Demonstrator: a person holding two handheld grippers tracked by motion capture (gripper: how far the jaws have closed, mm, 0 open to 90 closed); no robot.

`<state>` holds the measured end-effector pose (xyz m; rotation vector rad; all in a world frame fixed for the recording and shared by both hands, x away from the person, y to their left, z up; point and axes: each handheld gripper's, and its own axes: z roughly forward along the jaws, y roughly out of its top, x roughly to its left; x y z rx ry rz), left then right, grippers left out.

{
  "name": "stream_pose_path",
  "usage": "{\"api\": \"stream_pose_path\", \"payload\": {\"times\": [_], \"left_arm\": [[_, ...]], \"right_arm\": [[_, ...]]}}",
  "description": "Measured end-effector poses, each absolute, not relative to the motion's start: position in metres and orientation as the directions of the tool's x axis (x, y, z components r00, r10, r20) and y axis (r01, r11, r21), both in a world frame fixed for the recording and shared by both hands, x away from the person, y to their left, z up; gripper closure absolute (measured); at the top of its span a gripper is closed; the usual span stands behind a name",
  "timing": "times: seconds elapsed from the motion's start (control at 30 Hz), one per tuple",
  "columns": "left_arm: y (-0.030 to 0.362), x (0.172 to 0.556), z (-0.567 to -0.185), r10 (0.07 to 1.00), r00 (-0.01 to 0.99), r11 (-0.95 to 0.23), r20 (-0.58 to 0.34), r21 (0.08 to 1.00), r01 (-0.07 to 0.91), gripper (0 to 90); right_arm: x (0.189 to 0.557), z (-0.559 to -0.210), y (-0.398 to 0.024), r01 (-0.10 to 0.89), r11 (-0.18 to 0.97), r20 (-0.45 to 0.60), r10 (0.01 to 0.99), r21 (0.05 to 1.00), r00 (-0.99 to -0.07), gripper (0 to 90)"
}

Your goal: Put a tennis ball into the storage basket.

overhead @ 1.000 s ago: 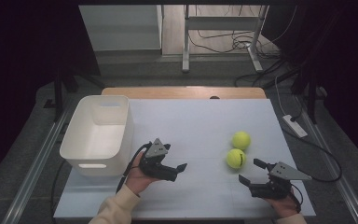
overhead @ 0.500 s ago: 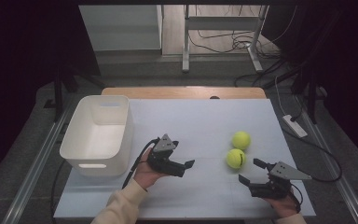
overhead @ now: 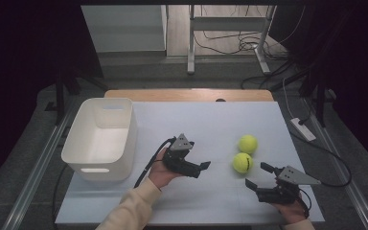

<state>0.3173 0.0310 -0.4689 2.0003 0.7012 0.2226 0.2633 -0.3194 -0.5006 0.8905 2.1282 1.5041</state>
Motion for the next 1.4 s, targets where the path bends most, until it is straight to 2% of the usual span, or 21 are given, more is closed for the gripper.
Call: {"api": "stream_pose_path", "payload": {"times": [1.4], "left_arm": [[-0.022,0.343,-0.479,0.486,0.863,-0.417,-0.142,0.829,0.372,8.8]], "right_arm": [[0.264,-0.498,-0.318,0.263,0.208,0.053,0.682,0.942,-0.729,11.4]]}}
